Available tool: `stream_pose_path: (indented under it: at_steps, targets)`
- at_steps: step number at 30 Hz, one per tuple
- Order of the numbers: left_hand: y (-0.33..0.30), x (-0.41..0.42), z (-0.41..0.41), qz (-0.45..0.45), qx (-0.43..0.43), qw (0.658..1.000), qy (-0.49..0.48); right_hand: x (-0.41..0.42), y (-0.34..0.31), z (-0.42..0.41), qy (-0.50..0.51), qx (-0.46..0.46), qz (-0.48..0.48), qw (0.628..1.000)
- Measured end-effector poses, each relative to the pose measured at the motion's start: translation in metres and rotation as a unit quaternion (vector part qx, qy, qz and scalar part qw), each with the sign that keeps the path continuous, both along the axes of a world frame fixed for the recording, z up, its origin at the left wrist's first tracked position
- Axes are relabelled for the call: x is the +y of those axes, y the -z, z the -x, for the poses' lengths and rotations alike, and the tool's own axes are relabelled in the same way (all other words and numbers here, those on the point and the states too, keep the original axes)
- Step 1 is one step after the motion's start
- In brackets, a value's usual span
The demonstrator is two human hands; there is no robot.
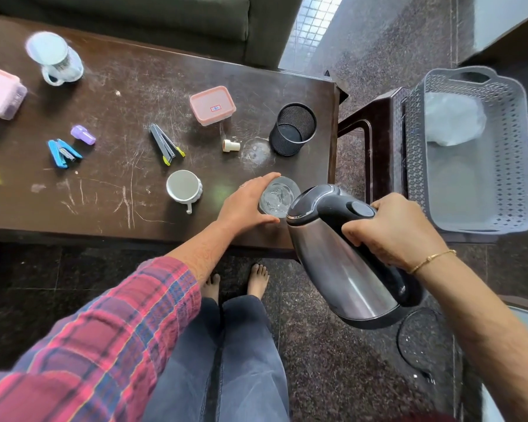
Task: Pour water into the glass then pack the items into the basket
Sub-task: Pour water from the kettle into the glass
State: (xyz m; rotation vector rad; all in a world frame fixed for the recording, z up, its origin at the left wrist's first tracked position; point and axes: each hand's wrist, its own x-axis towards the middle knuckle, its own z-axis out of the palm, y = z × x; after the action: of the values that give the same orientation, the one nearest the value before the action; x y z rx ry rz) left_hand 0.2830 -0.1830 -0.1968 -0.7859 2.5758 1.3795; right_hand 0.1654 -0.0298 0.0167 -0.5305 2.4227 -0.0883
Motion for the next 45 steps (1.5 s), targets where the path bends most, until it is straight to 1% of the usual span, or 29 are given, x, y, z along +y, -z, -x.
stream_pose_path:
  at_steps: [6,13,22,28,36,45]
  targets:
    - [0.001,0.0,0.0,0.0,0.004,1.0,-0.003,0.0,0.0,-0.001,0.017,-0.006,0.0,1.0]
    - [0.004,0.0,0.003,-0.011,0.019,1.0,0.001,0.0,0.005,0.001,0.068,-0.033,0.012,0.997]
    - [0.007,0.001,0.002,-0.034,0.022,0.999,-0.003,0.003,0.003,-0.001,0.07,-0.04,0.022,0.997]
    - [0.009,0.0,0.002,-0.031,0.025,0.999,0.004,0.004,0.003,-0.002,0.072,-0.021,0.013,0.997]
    - [0.012,0.0,0.001,-0.031,0.021,0.999,0.004,0.0,-0.001,-0.001,0.08,-0.021,0.0,0.997]
    - [0.009,-0.002,0.001,-0.039,0.027,0.999,0.005,-0.003,-0.001,-0.002,0.096,-0.036,0.009,0.995]
